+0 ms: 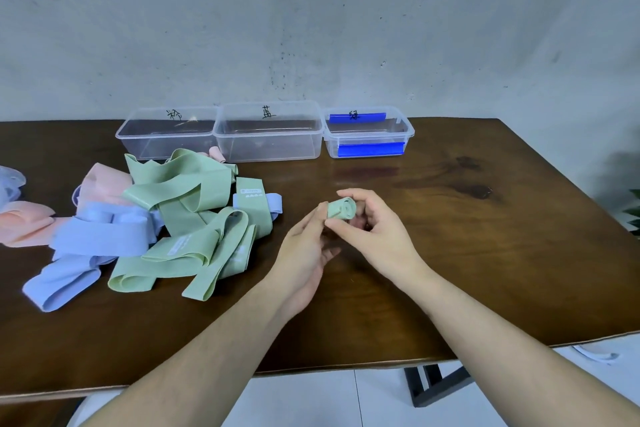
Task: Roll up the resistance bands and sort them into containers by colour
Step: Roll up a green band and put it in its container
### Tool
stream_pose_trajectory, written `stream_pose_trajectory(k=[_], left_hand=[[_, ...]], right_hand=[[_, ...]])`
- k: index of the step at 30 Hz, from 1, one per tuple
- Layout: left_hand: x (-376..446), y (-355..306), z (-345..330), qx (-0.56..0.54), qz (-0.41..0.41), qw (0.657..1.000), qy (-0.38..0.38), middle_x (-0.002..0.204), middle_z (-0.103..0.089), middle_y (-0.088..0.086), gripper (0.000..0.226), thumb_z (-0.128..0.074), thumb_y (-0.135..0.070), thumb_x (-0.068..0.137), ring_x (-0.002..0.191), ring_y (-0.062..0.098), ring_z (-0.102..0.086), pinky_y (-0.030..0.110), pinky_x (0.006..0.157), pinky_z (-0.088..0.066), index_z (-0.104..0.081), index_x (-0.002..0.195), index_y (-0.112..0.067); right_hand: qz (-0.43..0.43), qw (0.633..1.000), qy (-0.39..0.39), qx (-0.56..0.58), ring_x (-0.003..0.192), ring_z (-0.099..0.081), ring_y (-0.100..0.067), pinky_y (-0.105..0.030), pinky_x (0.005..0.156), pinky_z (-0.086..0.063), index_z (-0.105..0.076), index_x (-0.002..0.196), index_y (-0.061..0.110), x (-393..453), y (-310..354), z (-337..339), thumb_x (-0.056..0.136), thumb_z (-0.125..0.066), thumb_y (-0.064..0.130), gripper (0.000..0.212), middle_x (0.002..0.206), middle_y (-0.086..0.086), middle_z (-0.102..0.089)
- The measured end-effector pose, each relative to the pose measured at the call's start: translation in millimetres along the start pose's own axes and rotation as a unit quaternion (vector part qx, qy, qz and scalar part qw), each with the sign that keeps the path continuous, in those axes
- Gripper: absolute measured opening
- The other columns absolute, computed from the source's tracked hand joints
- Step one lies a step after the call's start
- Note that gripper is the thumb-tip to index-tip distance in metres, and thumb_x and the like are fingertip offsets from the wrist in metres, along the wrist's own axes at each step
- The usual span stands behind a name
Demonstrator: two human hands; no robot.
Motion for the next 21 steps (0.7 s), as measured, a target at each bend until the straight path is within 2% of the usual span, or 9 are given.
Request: stream_pose_trajectory(k=[2, 5, 6, 10, 13, 15, 18, 21], left_hand=[[1, -3, 5, -0.038, 0.017, 0.999, 0.008, 0.116, -0.072, 0.004, 0.041, -0.04, -0.042, 0.105, 0.112, 0.017, -0.066, 0.035, 0.098, -0.047, -0.066, 0.125, -0.016], [3, -7, 9, -0.071, 0.026, 0.997, 0.017, 0.112, -0.071, 0.002, 0.043, -0.035, -0.039, 0.106, 0.099, 0.014, -0.064, 0.031, 0.086, -0.048, -0.064, 0.125, -0.015], [4, -8, 10, -0.073, 0.029, 0.997, 0.017, 0.108, -0.071, 0.002, 0.042, -0.035, -0.039, 0.106, 0.095, 0.013, -0.063, 0.03, 0.083, -0.048, -0.064, 0.125, -0.015], [9, -15, 16, -0.07, 0.06, 0.995, 0.043, 0.107, -0.062, 0.006, 0.042, -0.034, -0.038, 0.105, 0.094, 0.018, -0.053, 0.032, 0.077, -0.045, -0.06, 0.13, -0.017], [14, -24, 21, -0.032, 0.081, 0.995, 0.05, 0.109, -0.067, 0.004, 0.039, -0.038, -0.042, 0.104, 0.089, 0.017, -0.054, 0.031, 0.071, -0.047, -0.064, 0.124, -0.021], [21, -32, 24, -0.01, 0.062, 0.998, 0.017, 0.112, -0.072, 0.003, 0.031, -0.046, -0.037, 0.103, 0.092, 0.017, -0.06, 0.03, 0.071, -0.05, -0.067, 0.119, -0.022], [37, -43, 29, 0.042, 0.003, 0.998, -0.038, 0.108, -0.074, 0.001, 0.022, -0.05, -0.031, 0.102, 0.099, 0.017, -0.067, 0.032, 0.078, -0.054, -0.067, 0.115, -0.024], [52, -56, 25, 0.083, -0.072, 0.993, -0.043, 0.097, -0.072, 0.0, 0.023, -0.059, -0.037, 0.097, 0.095, 0.017, -0.067, 0.032, 0.086, -0.055, -0.07, 0.109, -0.021]], right_hand=[[0.005, 1.0, 0.015, 0.014, 0.079, -0.058, -0.004, -0.022, 0.078, -0.054, -0.059, 0.128, 0.037, 2, 2, -5, 0.083, -0.081, 0.022, 0.052, 0.096, 0.008, -0.066], [0.013, 1.0, 0.011, 0.0, 0.076, -0.054, -0.005, -0.028, 0.078, -0.051, -0.066, 0.119, 0.038, 8, 4, -13, 0.084, -0.081, 0.022, 0.041, 0.087, 0.013, -0.062], [0.02, 1.0, 0.0, -0.015, 0.079, -0.055, -0.005, -0.029, 0.079, -0.05, -0.068, 0.116, 0.039, 10, 5, -16, 0.084, -0.081, 0.023, 0.038, 0.089, 0.014, -0.06], [0.06, 0.994, -0.026, -0.086, 0.112, -0.054, -0.004, -0.025, 0.095, -0.046, -0.067, 0.11, 0.036, 15, 12, -23, 0.083, -0.08, 0.023, 0.033, 0.109, 0.019, -0.064], [0.039, 0.998, -0.006, -0.059, 0.11, -0.06, 0.0, -0.022, 0.092, -0.05, -0.061, 0.105, 0.035, 22, 17, -23, 0.084, -0.078, 0.019, 0.032, 0.106, 0.022, -0.068], [0.033, 0.997, 0.001, -0.069, 0.106, -0.062, 0.0, -0.019, 0.089, -0.051, -0.059, 0.103, 0.035, 30, 17, -19, 0.083, -0.079, 0.019, 0.032, 0.102, 0.019, -0.069], [0.025, 0.995, 0.025, -0.09, 0.098, -0.063, -0.005, -0.017, 0.083, -0.05, -0.059, 0.103, 0.032, 47, 13, -9, 0.083, -0.08, 0.023, 0.031, 0.101, 0.014, -0.068], [0.017, 0.994, 0.059, -0.092, 0.092, -0.062, -0.007, -0.018, 0.078, -0.051, -0.06, 0.104, 0.027, 65, 8, 8, 0.082, -0.082, 0.024, 0.031, 0.1, 0.013, -0.067]])
Point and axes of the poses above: each hand's wrist, its own x-axis towards the middle knuckle, its own z-axis out of the back of the hand, y = z × x, the point moved 1 cm from there along x, towards the middle knuckle
